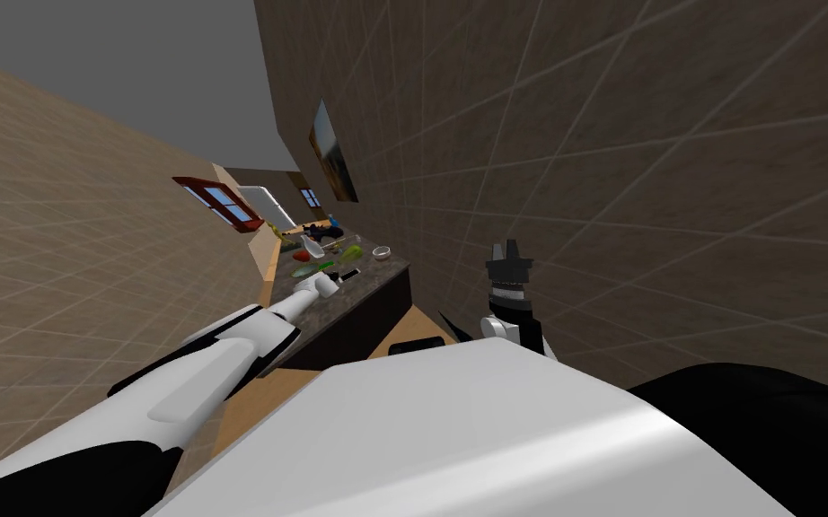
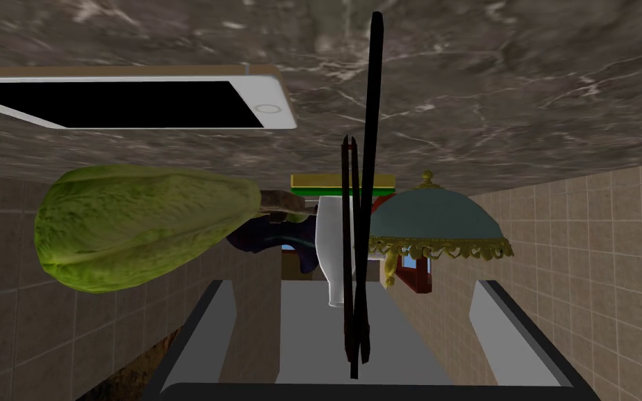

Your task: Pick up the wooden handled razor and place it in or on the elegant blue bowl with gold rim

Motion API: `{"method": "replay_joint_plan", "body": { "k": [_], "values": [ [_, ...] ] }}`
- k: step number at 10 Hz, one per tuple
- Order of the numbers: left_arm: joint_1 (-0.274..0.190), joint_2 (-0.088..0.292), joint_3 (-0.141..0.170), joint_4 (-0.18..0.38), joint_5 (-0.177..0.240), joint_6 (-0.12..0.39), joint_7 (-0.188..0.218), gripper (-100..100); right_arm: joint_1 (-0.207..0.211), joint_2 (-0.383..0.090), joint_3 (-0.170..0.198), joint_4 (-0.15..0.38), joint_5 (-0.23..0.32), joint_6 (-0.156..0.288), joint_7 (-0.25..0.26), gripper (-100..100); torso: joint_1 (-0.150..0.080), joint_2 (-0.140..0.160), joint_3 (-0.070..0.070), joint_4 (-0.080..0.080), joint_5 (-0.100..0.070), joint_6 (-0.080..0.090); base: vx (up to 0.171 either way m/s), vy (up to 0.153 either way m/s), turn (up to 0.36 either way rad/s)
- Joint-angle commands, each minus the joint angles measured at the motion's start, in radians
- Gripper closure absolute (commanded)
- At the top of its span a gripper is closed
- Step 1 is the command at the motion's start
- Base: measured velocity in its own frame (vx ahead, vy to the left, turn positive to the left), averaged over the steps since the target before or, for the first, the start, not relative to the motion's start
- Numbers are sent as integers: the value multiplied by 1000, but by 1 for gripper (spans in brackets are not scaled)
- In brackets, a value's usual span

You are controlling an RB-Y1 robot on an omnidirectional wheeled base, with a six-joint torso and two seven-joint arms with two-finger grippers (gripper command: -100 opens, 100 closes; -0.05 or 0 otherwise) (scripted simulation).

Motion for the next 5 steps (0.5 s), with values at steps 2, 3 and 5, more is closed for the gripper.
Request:
{"method": "replay_joint_plan", "body": {
  "k": [2,3,5],
  "values": [
    [32,16,43,-2,4,-20,-25,-100,0,0,0,0,0,0,0,0,0,0,0,0,0,0,6,-13,-53],
    [64,33,74,-3,9,-40,-50,-100,0,0,0,0,0,0,0,0,-1,0,0,0,0,0,43,-54,-149],
    [96,49,124,-5,13,-59,-75,-100,0,0,0,0,0,0,0,0,-3,-2,-1,-1,-1,0,42,-44,-55]
  ]
}}
